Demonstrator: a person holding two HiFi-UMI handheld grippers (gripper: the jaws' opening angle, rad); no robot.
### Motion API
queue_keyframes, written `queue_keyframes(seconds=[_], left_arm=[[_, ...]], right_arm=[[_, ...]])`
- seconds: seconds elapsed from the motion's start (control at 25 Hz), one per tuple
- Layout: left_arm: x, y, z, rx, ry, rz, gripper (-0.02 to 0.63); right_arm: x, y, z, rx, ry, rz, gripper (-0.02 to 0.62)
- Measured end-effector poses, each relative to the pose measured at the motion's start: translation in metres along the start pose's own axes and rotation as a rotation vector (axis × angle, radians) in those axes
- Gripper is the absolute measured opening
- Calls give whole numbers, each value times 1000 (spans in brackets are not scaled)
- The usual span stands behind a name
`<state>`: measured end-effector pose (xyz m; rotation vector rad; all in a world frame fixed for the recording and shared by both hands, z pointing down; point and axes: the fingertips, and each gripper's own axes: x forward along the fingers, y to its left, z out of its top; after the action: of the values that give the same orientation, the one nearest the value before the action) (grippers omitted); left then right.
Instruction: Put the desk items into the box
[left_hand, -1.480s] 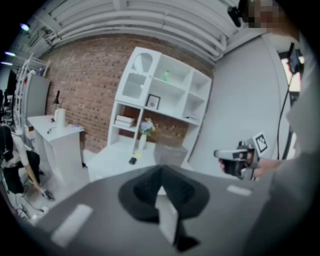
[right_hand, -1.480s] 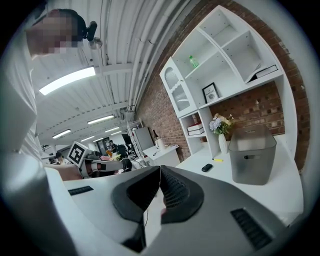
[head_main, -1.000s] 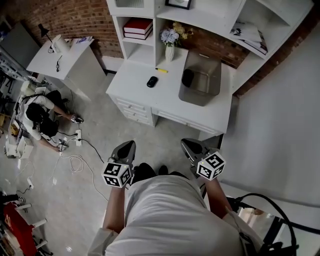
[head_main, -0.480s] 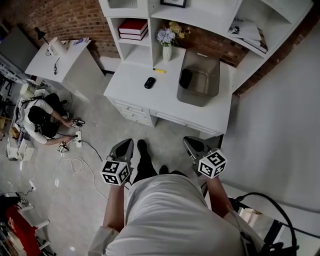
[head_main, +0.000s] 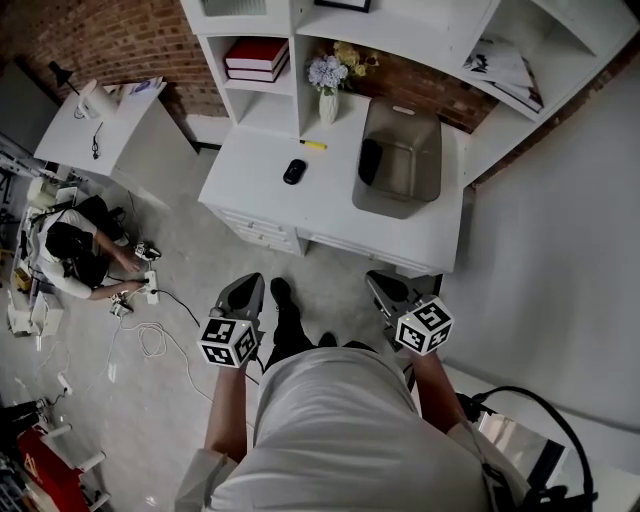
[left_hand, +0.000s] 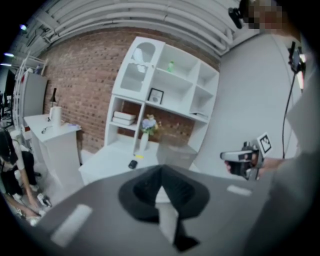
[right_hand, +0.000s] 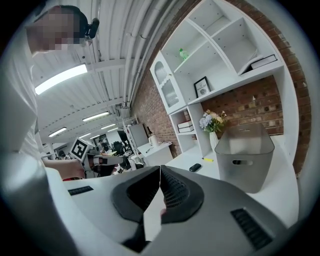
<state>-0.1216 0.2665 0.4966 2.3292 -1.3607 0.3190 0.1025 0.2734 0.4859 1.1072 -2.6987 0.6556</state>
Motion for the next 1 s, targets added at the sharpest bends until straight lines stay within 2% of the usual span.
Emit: queue_keyframes(seconds=[0.6,1.0], left_arm=[[76,62,42,25,46,-83,3],[120,111,81,59,68,-151,3]], right_arm=[[88,-40,29,53,11,-62,2],[153,-59,64,60,11,-97,3]])
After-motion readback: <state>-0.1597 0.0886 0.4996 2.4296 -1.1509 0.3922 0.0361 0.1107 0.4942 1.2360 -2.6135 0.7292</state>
